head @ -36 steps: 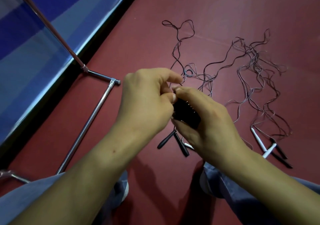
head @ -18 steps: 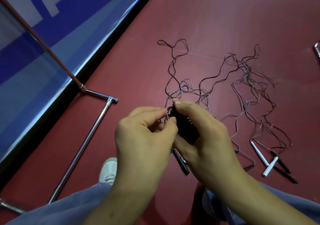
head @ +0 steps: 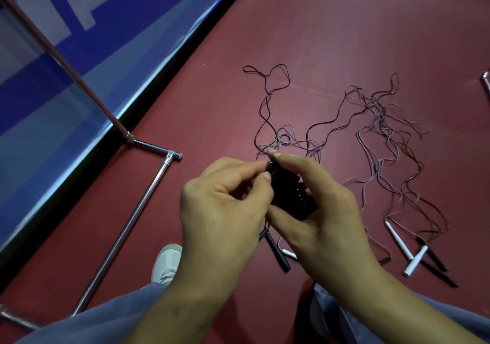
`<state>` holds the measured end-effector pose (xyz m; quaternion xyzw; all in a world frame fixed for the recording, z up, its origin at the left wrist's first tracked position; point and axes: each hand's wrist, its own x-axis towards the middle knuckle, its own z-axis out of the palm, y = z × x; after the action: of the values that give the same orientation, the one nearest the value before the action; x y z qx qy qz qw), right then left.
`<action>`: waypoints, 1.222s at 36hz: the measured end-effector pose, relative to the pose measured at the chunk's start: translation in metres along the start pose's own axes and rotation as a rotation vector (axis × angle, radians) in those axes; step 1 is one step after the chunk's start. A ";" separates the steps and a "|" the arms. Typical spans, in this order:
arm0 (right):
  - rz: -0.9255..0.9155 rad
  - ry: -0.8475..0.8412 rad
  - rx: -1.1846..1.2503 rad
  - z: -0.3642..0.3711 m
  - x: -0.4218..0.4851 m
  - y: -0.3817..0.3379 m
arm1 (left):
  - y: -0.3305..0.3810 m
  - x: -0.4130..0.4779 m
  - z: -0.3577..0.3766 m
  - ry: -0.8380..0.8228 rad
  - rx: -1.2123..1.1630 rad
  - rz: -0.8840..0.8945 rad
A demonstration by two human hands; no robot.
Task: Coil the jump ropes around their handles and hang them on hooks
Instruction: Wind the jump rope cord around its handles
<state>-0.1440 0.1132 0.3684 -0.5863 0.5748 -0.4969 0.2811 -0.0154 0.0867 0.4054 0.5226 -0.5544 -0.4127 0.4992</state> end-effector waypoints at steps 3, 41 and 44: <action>-0.026 0.000 -0.005 -0.001 0.000 -0.001 | -0.001 0.001 -0.003 -0.019 0.064 0.083; -0.010 -0.145 -0.198 -0.004 0.004 -0.010 | -0.007 0.025 -0.007 -0.184 0.314 0.030; 0.009 -0.195 -0.212 -0.018 0.012 -0.013 | -0.010 0.033 -0.008 -0.287 0.137 -0.098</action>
<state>-0.1566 0.1087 0.3893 -0.6556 0.5965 -0.3730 0.2742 -0.0041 0.0534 0.4005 0.5176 -0.6208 -0.4680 0.3574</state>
